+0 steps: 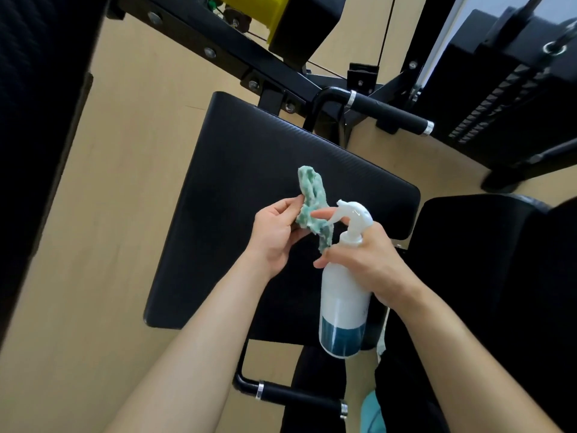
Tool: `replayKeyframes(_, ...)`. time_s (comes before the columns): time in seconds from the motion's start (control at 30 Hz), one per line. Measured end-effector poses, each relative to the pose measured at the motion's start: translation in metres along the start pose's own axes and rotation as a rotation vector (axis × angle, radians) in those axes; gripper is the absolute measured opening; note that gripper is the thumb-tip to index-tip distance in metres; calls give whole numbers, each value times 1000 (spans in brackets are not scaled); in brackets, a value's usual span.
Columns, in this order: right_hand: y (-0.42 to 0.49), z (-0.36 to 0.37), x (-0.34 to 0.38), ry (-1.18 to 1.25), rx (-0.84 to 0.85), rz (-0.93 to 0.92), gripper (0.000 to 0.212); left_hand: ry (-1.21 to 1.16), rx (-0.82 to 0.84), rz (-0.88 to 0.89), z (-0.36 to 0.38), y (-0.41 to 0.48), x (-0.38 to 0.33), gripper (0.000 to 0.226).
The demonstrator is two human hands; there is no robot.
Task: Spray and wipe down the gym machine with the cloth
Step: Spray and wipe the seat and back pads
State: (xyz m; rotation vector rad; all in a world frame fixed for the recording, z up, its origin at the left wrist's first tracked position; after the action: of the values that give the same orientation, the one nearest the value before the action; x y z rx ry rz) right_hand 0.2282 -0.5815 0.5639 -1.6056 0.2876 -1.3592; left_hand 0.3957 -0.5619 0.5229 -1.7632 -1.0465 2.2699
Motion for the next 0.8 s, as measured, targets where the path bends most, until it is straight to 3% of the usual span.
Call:
replayKeyframes(0.17,-1,5,-9,27,38,23,58,-47,-55,24,-7,-16,5,25)
replayKeyframes(0.3,4,3,-19,-45,-44,91,28,7,-151,48,-19,-21,9,23)
replayKeyframes(0.43,2,0,-16,-33,-18,64,55,86,-214,47,-32,-24,11,20)
replayKeyframes(0.6,-4,13,-13,-51,91,12,51,152,-203,91,-33,-28,11,19)
replayKeyframes(0.8,-2,23,-22,-83,138,82,62,155,-183,119,-37,-30,10,21)
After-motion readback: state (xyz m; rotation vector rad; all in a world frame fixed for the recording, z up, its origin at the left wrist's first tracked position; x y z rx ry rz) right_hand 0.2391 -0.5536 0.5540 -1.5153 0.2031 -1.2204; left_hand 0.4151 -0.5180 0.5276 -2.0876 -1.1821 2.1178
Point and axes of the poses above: each hand's wrist, its own y-axis towards the middle knuckle, its own z-axis out of the palm, x = y × z, the point moved 2 cm from there along y, towards the middle knuckle, and after that the axes turned 14 degrees about z, right-handed, at the moved point
